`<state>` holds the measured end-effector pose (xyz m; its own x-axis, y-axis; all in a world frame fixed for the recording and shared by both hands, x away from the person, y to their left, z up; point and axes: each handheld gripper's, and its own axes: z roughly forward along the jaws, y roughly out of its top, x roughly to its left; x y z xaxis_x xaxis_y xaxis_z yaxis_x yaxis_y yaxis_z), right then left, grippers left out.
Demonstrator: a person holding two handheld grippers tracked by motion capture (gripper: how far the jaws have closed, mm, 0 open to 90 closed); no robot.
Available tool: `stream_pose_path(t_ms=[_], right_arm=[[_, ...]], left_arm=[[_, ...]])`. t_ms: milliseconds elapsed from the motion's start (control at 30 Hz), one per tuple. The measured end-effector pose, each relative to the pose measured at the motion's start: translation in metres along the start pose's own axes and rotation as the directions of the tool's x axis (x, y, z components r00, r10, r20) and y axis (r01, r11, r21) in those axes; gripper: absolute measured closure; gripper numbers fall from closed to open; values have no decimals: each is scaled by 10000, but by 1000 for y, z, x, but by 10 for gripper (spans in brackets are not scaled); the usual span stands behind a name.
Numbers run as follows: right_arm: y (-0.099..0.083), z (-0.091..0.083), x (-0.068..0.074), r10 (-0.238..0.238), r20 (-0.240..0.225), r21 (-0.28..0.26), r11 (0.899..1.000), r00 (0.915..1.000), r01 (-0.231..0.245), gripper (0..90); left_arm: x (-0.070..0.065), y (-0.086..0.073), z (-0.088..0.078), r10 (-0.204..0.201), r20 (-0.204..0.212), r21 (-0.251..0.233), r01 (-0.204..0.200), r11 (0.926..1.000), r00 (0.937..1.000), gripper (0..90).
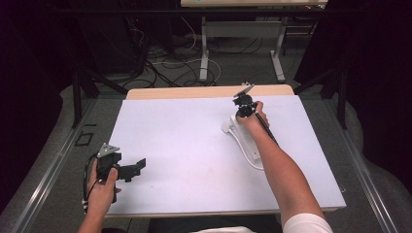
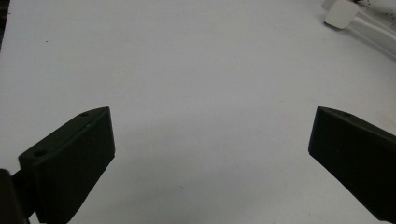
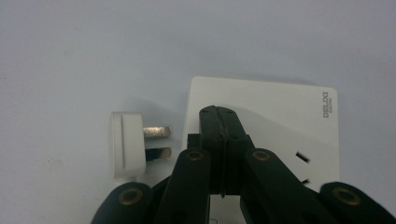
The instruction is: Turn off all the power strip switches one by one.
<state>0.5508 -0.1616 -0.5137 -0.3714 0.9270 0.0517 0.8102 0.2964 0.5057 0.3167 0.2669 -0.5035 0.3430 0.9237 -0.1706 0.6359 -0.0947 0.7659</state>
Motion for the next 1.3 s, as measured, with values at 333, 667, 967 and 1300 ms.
stream_pose_path(t_ms=[333,667,967,1300], right_arm=[[1,-1,-2,165,-73,220,9996,9998,-163,900],[-1,-13,1,152,-269,-11,9999,9995,-152,875],[-5,-33,4,-207,-465,-416,9990,9987,188,710],[-18,-50,7,-675,-958,-398,9972,9931,639,591]], left_arm=[[0,0,0,-16,-7,-14,16,10000,10000,5],[3,1,-1,-16,-104,-61,15,10000,9999,5],[3,2,0,45,-130,31,-44,10000,9999,5],[1,3,0,61,-149,35,-61,10000,9999,5]])
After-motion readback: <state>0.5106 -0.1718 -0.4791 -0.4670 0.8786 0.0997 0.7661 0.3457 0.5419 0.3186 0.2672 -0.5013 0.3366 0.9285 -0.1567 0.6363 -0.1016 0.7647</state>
